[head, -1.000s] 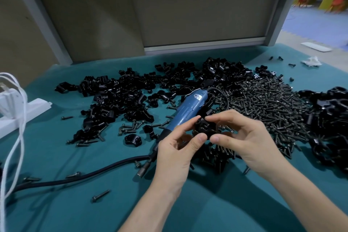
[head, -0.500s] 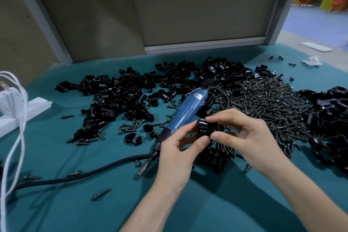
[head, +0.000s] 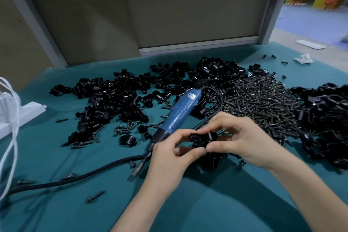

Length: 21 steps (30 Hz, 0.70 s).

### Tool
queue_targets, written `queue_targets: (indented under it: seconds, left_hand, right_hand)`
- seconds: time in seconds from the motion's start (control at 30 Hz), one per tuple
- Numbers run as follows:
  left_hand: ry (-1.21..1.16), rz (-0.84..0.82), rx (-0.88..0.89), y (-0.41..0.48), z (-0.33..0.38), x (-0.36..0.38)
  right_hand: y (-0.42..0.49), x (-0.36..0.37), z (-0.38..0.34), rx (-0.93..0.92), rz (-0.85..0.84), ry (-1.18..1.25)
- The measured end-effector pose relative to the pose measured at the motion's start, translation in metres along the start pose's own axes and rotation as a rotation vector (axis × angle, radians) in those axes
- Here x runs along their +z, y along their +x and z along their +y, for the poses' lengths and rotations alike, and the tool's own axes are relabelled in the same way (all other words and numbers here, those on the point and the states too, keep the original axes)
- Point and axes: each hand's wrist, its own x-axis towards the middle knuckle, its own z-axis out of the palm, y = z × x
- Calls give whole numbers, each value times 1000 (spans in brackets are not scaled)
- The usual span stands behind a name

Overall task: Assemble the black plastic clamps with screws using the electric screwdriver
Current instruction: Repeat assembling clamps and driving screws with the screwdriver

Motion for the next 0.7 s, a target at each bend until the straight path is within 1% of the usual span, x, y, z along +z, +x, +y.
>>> queue_targets:
  seconds: [0.13,0.23,0.3,0.47,0.6,0.7]
  left_hand:
    - [-14,23,-62,-8,-6,-8]
    - [-25,50,-69,-14,-7,-12]
    - [-29,65,-80,-15,-8,-14]
    - [-14,62,-113,-15,-10,-14]
    - [138,62,-42,-15,-9,-16]
    - [150,56,-3,-15,-7,-19]
  right_hand:
    - [0,10,3,10,-82,-18]
    - [0,17,3,-15,-104,-48]
    - [0,21,2,-6,-111,-8]
    - [-2,22,3,15,-78,-10]
    - [-7,27,7,59,12,40]
    - [-9,29,7,60,52,51]
